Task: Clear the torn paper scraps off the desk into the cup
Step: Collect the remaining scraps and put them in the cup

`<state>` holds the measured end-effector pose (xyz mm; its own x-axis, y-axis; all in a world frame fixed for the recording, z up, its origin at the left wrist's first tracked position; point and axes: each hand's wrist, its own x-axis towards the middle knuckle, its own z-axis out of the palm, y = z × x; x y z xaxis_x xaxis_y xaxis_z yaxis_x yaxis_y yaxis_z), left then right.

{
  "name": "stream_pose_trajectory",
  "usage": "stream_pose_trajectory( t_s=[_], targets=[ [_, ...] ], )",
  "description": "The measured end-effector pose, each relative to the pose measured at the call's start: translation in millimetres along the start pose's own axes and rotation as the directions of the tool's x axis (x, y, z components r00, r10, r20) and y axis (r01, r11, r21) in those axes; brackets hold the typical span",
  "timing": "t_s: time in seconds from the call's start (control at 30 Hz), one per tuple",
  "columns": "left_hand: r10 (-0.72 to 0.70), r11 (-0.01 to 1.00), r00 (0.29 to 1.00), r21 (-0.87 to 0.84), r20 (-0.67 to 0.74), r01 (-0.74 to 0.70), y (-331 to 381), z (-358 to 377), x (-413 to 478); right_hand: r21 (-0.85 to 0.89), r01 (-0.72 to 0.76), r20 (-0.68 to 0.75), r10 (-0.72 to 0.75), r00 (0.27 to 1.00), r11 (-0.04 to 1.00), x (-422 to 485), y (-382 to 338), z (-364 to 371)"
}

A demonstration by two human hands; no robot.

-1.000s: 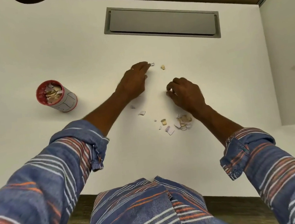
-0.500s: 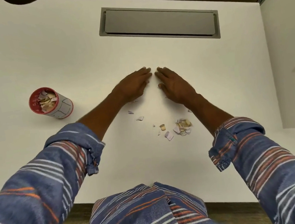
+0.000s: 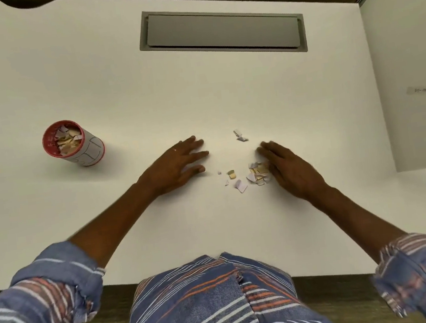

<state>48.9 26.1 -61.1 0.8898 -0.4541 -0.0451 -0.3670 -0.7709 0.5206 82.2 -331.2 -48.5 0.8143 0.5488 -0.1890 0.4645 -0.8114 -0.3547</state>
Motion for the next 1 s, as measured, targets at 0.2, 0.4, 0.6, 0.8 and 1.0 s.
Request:
stream_pose_trajectory(
  t_s=[0.2, 0.4, 0.6, 0.8, 1.0],
  targets=[
    [-0.117, 0.993, 0.976, -0.003, -0.183, 0.118, 23.0, 23.3, -36.6, 0.030, -0.047, 0.025, 0.046, 0.999, 0.998, -36.2, -51.5, 21.5],
    [-0.377, 0.922, 0.895, -0.186, -0.239, 0.339, 55.3, 36.1, -45.7, 0.068, -0.029, -0.067, 0.034, 0.997, 0.997, -41.2, -101.0, 53.4],
    [-0.389, 0.921, 0.916, -0.015, -0.102, 0.390, 58.2, 31.6, -38.2, 0.066, -0.003, -0.080, 0.009, 0.997, 0.998, -38.8, -107.9, 45.7],
    [-0.309, 0.913, 0.950, 0.269, -0.039, 0.308, 71.4, 4.1, -26.8, -0.038, -0.034, -0.057, 0.032, 0.998, 0.999, -30.7, -116.6, 29.9],
    [-0.307, 0.948, 0.920, -0.160, -0.242, 0.274, 53.0, 6.7, -41.3, 0.028, -0.086, -0.118, 0.089, 0.989, 0.996, -23.7, -115.8, 37.1]
  ],
)
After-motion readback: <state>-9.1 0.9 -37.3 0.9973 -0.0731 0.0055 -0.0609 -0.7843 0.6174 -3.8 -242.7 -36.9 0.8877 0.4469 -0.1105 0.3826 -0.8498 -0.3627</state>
